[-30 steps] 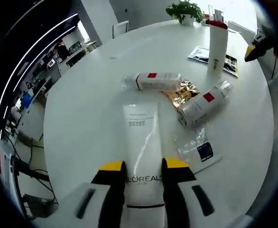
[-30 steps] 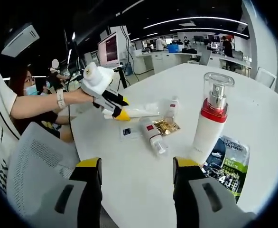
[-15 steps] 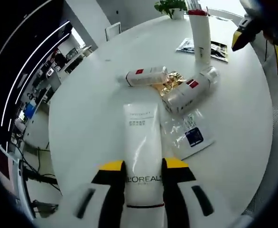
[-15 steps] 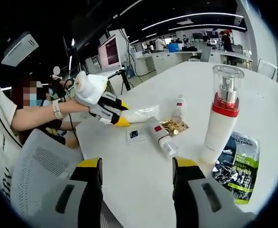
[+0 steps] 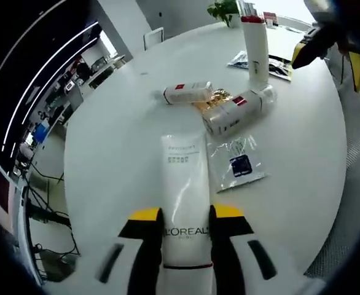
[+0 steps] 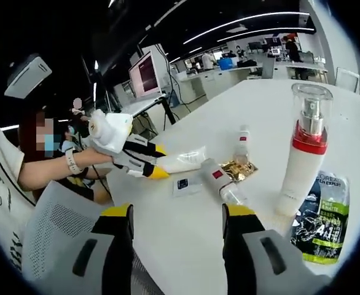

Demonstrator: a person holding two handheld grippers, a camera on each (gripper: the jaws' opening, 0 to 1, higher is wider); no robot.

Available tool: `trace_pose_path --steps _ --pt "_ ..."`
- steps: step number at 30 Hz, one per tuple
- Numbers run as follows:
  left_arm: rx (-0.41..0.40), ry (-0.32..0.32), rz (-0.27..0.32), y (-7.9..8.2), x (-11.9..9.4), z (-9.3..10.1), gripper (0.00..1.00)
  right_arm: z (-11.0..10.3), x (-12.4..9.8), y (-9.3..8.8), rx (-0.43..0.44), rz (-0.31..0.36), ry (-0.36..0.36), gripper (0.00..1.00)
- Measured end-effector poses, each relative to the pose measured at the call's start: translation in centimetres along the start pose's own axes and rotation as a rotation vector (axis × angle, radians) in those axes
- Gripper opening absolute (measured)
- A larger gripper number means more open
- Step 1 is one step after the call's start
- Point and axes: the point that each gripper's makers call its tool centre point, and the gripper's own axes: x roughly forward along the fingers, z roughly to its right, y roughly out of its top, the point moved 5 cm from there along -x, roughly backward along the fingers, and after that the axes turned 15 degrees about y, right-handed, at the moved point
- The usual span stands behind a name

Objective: Arrange the skincare products in the storage area until every visible bottle or jar stands upright without overlapping.

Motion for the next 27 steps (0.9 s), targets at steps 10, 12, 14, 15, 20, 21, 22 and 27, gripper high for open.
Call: trace_pose_path --steps 10,12,14,15,20,21,22,27 --pt "-0.104 0.011 0.037 0.2 -2.4 -0.2 0.3 -0.9 1.3 0.1 0.037 0.031 0.058 0.56" --pt "-0.118 0.005 0.055 0.7 -3.1 -0.2 0.3 -1.0 1.4 0.2 0.044 0.04 0.064 0.53" --pt "-0.128 -0.001 0.063 0.9 -3.5 -0.1 0.3 -1.1 1.4 0.2 0.049 0.047 0.073 0.52" --pt "-0.134 -0.006 0.074 1.2 -3.8 -0.1 0.3 -1.1 1.4 0.2 0.052 0.051 0.075 0.51" --pt "-0.137 -0.025 0.125 3.0 -5.0 0.4 0.3 -0.9 0.7 0.3 0.069 0.081 0.072 0.49" --pt "-0.136 -0.03 0.134 3.3 -5.1 0.5 0.3 -0.9 0.6 0.4 0.071 0.087 0.069 0.49" --pt "-0.134 -0.039 0.152 3.8 -5.4 0.7 0.3 -0.8 0.4 0.6 0.074 0.101 0.069 0.48" --pt "-0.132 -0.082 0.215 6.1 -6.5 1.7 0.3 -0.3 -0.6 1.6 0.109 0.181 0.068 0.43"
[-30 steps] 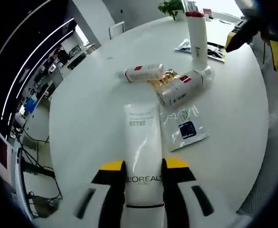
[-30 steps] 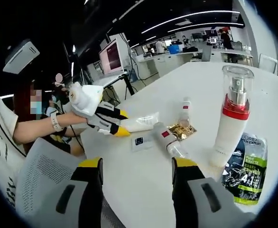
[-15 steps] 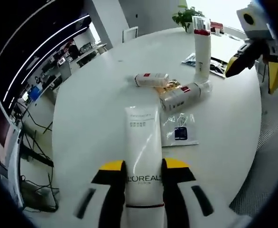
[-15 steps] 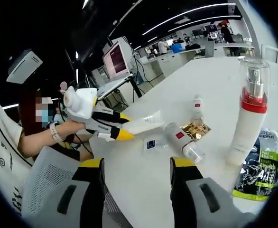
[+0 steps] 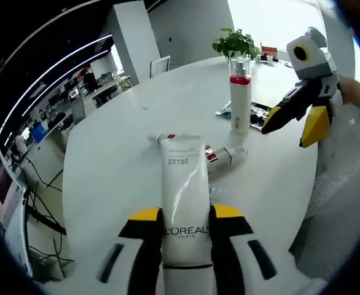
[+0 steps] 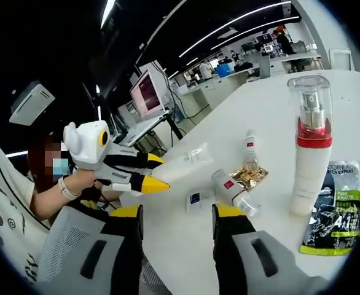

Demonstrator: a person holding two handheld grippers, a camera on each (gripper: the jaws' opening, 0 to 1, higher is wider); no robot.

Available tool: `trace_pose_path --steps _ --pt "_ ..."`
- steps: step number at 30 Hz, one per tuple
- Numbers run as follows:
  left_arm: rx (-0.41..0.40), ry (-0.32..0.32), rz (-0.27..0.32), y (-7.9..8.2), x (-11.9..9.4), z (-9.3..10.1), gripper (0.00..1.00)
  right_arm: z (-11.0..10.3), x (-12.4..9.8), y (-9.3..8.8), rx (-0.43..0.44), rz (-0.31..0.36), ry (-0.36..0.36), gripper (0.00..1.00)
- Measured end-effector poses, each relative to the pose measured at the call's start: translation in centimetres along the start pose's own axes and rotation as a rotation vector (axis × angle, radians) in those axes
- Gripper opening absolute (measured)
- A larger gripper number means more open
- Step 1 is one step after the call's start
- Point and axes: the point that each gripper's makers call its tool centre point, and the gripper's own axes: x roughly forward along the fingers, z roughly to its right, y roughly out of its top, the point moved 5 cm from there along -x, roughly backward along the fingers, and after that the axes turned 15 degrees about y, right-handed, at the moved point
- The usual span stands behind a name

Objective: Arrange the skincare products in the storage area until every visible bottle or jar stands upright without overlapping.

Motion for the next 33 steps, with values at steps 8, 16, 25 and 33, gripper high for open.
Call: trace_pose_path --steps 8,16,25,33 --pt "-0.041 -0.093 0.076 3.2 -0.6 2.6 0.3 0.0 -1.0 0.8 0.075 0.089 0.022 0.39" --pt "0.01 -0.126 0.116 4.7 -1.1 4.5 0.3 0.2 -1.3 1.1 0.185 0.172 0.033 0.36" --pt "0.019 -0.184 0.157 5.7 -1.7 6.2 0.3 0.6 -1.3 0.8 0.291 0.252 0.067 0.32" --pt "0.048 -0.206 0.188 6.5 -2.1 7.3 0.3 0.8 -1.6 1.2 0.398 0.363 0.121 0.29"
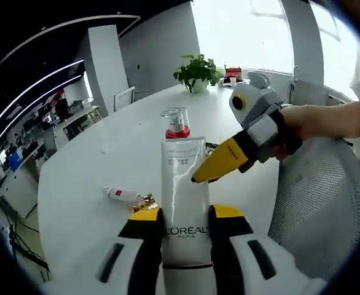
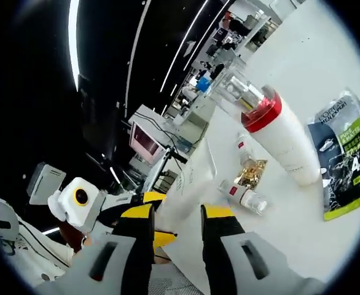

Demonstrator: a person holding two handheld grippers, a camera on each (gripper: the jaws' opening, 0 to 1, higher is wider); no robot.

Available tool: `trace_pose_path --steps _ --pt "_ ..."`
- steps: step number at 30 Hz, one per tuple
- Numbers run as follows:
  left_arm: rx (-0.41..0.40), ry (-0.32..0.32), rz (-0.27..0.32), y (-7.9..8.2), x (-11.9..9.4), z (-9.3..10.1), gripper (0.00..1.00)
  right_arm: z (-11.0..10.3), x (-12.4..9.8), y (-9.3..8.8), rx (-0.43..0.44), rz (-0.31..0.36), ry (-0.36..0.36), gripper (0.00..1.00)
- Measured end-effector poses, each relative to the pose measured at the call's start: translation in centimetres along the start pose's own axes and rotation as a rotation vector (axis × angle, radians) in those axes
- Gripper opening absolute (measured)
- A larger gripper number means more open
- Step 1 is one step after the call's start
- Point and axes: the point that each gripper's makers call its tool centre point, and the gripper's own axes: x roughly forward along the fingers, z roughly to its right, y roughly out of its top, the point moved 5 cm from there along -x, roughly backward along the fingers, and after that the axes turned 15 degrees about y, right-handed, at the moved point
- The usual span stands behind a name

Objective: Arrange the skincare products in the storage area until every visible bottle or jar stands upright without overlapping.

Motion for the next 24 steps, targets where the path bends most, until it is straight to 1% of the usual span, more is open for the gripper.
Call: trace_pose_path --steps 4,6,9,15,21,24 --pt "0.019 -0.004 0.014 0.5 0.0 0.6 0.3 0.2 -0.1 0.1 0.008 0.007 -0.003 0.27" --pt "0.027 -0.007 0.017 0.7 0.0 0.7 0.3 0.0 -0.1 0.2 0.036 0.036 0.016 0.26" --pt "0.039 -0.009 0.027 1.0 0.1 1.1 0.3 -0.1 -0.1 0.4 0.061 0.061 0.034 0.24" --pt "0.04 -0.021 0.047 1.4 0.1 1.6 0.3 -0.2 -0.2 0.7 0.075 0.092 0.046 0.19" --pt "0.051 -0.014 0.06 1.6 0.1 1.8 0.31 -0.3 -0.2 0.7 0.11 0.105 0.069 0.16" --pt "0.07 -0.011 0.072 1.6 0.0 1.8 0.31 -0.4 -0.1 0.7 0.094 0.106 0.073 0.14"
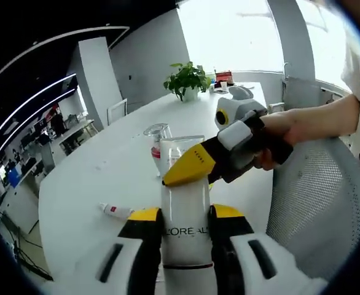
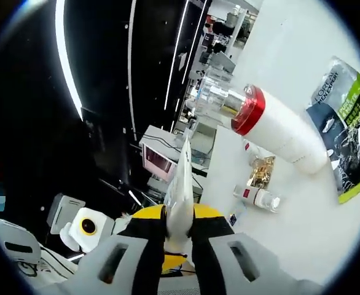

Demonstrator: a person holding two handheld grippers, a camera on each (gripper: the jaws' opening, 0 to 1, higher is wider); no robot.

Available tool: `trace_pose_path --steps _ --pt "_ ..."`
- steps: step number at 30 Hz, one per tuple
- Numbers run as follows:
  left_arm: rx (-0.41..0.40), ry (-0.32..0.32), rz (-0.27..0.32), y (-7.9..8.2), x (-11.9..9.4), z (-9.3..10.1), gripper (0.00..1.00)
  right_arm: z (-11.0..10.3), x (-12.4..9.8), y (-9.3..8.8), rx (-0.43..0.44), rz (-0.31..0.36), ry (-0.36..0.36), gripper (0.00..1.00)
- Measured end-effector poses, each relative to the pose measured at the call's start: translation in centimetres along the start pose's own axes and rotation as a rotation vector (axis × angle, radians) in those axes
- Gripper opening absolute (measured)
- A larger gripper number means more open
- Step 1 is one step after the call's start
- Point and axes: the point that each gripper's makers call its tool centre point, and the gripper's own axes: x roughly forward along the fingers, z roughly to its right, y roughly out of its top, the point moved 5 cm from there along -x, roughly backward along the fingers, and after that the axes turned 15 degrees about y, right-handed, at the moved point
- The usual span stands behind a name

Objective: Arrange the skincare products in the storage area until every visible bottle or jar stands upright without overlapping.

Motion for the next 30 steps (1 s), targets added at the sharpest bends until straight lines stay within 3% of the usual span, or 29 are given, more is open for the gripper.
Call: trace_pose_path --steps 10,18,25,30 --pt "0.049 0.004 0.051 0.4 0.3 -0.1 0.33 -0.4 0.1 0.5 -0.034 0.025 0.006 0.11" --pt "0.044 -0.019 0.057 0.3 0.6 -0.2 0.34 -0.4 0.2 0.7 -0.083 0.014 -0.008 0.11" --pt "-0.083 -0.107 0.015 -0.4 0.7 -0.3 0.35 -1.1 0.7 0.4 -0.217 -0.075 -0.006 0.11" --pt "-0.096 -0.165 0.013 -0.9 0.6 -0.6 0.35 -1.8 1.2 -0.1 -0.317 -0.149 0.021 0.11"
